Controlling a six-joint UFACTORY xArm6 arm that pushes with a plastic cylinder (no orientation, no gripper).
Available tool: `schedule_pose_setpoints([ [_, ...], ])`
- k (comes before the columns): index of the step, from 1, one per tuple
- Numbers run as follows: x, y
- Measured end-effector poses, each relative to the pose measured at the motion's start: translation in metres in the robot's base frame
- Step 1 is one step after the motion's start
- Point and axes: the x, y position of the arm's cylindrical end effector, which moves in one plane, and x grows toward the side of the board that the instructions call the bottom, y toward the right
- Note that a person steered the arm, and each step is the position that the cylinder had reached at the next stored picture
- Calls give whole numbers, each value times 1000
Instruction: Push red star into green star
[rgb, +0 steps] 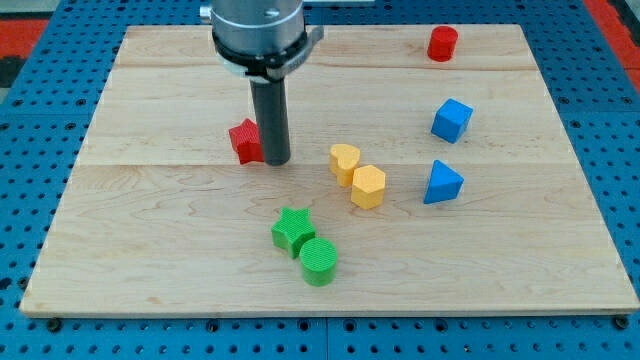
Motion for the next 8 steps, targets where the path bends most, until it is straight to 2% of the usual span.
schedule_pose_setpoints([
  [1,-11,-8],
  [2,-45,20],
  [3,-62,-24],
  [4,-50,-59],
  [5,-21,-57],
  [6,22,-24],
  [7,-5,-19],
  [8,6,-7],
])
